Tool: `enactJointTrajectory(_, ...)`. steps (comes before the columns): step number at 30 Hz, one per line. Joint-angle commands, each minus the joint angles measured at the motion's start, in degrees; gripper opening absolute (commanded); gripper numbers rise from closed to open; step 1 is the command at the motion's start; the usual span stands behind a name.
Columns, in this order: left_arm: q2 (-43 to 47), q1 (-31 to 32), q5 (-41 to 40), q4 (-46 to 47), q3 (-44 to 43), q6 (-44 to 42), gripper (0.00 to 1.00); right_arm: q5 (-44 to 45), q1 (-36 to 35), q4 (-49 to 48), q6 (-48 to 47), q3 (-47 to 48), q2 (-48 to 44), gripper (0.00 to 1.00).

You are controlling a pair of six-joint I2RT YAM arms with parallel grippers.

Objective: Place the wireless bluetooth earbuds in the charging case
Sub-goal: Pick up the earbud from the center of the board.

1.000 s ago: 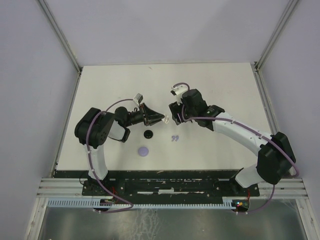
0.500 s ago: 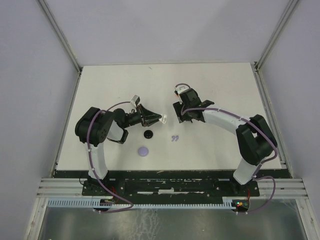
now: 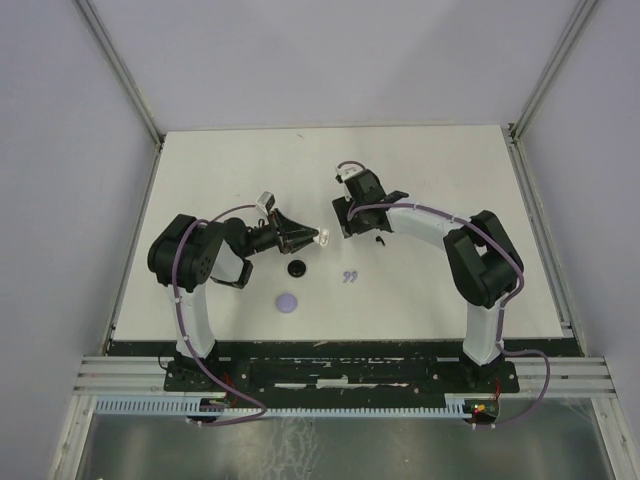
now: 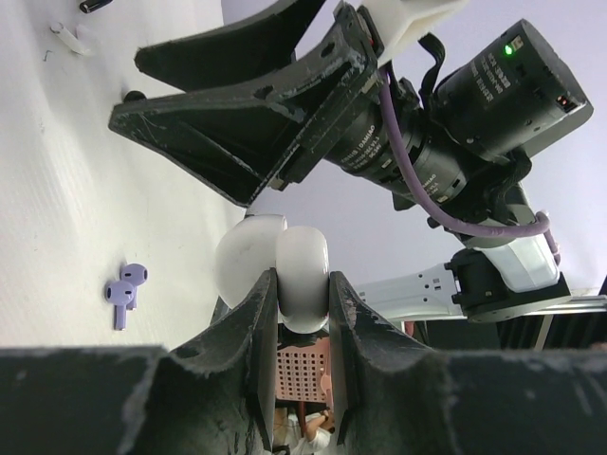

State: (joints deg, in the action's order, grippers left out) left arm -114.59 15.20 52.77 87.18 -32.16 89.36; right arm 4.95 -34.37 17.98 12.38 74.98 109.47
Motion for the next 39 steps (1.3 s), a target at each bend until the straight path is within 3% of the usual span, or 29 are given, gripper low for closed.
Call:
enactJointTrajectory(1,1.04,-0.35,1.28,8.42,0.16,2.3,0.03,-1.79,0.27,-1.72,0.07,5.69,2.91,0.66)
enactJointTrajectory(12,1.25,-0.96,1.44,8.36,0.24,2.56,0.03,-5.06,1.95,-1.47,1.93,11.76,9.22,0.66)
enactJointTrajectory(39,1.3,-1.18,1.39,8.41,0.51,2.48,0.03,-10.05,2.72,-2.16,3.53,8.01,9.62,0.66)
